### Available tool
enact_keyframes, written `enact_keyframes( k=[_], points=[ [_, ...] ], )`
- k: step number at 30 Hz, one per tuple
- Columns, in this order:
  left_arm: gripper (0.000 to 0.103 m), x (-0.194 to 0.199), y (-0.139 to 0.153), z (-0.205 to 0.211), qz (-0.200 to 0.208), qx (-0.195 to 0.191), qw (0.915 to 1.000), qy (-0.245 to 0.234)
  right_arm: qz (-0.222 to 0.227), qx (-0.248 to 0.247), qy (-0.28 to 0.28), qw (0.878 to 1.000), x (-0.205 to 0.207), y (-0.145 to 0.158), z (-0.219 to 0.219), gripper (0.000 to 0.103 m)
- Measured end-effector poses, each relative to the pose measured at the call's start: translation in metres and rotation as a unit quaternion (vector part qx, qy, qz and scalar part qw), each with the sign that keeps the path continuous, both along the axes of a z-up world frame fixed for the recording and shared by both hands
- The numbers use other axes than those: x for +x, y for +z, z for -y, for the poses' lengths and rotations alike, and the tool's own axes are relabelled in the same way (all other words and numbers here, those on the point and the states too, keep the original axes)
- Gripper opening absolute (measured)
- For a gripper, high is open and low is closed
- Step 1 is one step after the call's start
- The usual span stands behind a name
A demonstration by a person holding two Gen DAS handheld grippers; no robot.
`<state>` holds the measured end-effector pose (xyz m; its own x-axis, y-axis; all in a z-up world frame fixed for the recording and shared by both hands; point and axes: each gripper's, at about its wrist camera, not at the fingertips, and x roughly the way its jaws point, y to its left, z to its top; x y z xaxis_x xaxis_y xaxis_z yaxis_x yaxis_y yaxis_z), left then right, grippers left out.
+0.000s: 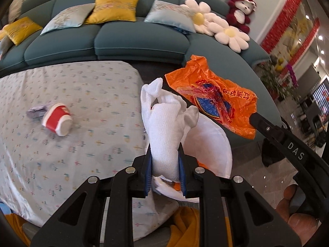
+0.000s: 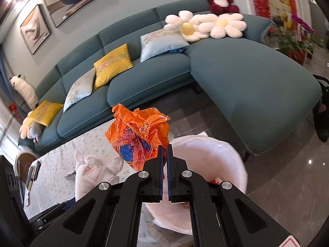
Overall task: Collect trash
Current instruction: 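Carry both items over the bin and open the left tool to drop the glove, then open the right tool to drop the orange bag into the bin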
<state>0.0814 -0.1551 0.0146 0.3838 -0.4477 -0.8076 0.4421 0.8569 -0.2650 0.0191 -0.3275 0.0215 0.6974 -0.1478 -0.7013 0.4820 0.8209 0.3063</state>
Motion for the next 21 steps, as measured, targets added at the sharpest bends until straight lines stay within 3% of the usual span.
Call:
enact_keyframes(
  k=[13,19,21],
  points=[
    [0.024,-0.018,-0.018,0.051,-0.007,0.018,0.9986,-0.049,-0.008,0.022,-0.057,0.998,-0.037,-0.022,0.049,0.003],
    [0.049,-0.016,-0.024,0.055,-0.005,0.021,0.9988,-0.044,-0.012,0.027,-0.063,0.998,-0.041,-0.029,0.056,0.003],
    [0.052,-0.016,-0.025,0.054,0.003,0.027,0.9989,-0.039,-0.013,0.029,-0.063,0.998,-0.039,-0.030,0.056,0.003]
  ],
)
